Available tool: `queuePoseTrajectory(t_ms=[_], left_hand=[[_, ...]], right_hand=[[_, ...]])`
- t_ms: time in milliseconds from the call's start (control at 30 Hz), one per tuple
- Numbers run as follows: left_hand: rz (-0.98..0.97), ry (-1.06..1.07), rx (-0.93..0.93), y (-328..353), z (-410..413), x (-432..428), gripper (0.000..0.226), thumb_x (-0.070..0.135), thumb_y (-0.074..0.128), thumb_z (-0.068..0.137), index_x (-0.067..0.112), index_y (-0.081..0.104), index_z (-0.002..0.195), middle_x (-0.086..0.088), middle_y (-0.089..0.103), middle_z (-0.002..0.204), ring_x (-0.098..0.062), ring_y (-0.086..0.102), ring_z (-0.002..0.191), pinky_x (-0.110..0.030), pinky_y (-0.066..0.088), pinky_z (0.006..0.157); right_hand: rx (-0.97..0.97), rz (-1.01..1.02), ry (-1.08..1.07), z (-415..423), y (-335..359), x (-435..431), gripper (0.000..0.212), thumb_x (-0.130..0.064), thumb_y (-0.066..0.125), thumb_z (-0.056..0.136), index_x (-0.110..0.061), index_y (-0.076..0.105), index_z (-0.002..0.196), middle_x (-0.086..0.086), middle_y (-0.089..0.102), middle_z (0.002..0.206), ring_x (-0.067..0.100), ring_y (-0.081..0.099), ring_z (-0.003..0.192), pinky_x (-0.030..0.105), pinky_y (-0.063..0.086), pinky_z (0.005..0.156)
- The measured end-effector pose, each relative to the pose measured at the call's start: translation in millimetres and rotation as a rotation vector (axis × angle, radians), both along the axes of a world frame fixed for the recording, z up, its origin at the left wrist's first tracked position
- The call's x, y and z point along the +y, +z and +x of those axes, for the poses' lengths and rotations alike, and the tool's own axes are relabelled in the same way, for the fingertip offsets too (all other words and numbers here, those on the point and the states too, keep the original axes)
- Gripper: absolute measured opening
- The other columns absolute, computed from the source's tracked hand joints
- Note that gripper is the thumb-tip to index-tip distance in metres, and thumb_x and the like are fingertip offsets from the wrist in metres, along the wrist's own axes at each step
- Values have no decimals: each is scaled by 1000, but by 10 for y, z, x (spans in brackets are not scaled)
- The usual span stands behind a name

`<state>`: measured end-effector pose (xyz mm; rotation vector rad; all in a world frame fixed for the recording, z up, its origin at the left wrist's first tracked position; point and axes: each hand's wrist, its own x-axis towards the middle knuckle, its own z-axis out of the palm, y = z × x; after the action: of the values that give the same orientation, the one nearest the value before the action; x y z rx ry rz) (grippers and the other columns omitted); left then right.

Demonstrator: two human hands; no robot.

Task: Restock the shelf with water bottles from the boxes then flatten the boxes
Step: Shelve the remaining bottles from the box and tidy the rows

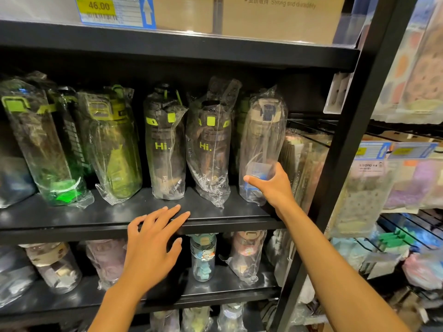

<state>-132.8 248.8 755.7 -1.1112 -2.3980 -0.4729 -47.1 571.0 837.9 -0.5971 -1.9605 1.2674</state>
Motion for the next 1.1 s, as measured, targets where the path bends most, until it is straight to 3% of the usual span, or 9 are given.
queuePoseTrajectory(t_ms=[267,467,533,600,633,700,867,967,1100], left_hand=[[-19,1,-30,35,23,-6,59,49,44,89,45,48,148,18,44,157,-14,44,142,-46,25,112],[-57,8,-65,68,41,-18,62,52,45,88,47,45,150,20,40,159,-13,39,146,-46,23,115],[-60,6,-82,82,50,-17,62,52,45,88,47,44,150,20,39,160,-12,37,147,-45,20,117],[-47,-9,-108,97,65,-24,62,52,45,90,47,43,151,21,36,161,-10,32,150,-44,16,120],[-28,-26,-125,98,75,-39,61,51,45,90,46,43,151,20,34,162,-9,29,152,-43,13,122],[15,-47,-146,87,127,-105,60,44,48,93,42,43,152,19,30,165,-9,22,155,-43,8,127],[73,-26,-111,-90,378,-509,60,29,52,94,30,45,153,13,24,168,-14,19,157,-45,11,128],[91,-16,-126,-206,419,-880,57,34,44,95,26,49,151,9,30,165,-17,28,153,-46,21,126],[-13,43,-151,-387,411,-1454,57,41,45,96,27,48,151,7,43,157,-22,40,147,-49,27,123]], right_hand=[[-64,30,14,74,24,-37,69,-36,91,75,-24,54,132,-7,66,122,13,65,108,25,54,81],[-125,22,39,152,22,-48,84,-35,88,81,-21,40,149,-5,58,136,17,62,115,14,51,68],[-132,43,21,213,-22,-76,96,-36,86,83,-15,29,158,1,51,148,22,56,128,24,55,89],[-168,113,-56,308,-75,-139,99,-38,81,88,-13,20,162,8,36,162,27,42,145,40,43,114],[-184,156,-96,370,-105,-184,96,-38,77,91,-12,18,163,9,30,165,27,35,150,43,37,117],[-189,274,-142,502,-174,-294,86,-37,71,96,-12,21,162,7,28,166,25,30,152,42,32,119],[-59,613,-187,783,-487,-589,56,-28,71,94,-11,50,143,7,49,146,27,43,140,38,35,118],[-64,690,-149,943,-745,-938,55,-24,73,92,-8,55,141,8,52,144,28,46,137,42,38,116],[-188,732,-71,1121,-1147,-1549,56,-34,66,94,-10,54,143,7,54,143,30,49,134,46,43,113]])
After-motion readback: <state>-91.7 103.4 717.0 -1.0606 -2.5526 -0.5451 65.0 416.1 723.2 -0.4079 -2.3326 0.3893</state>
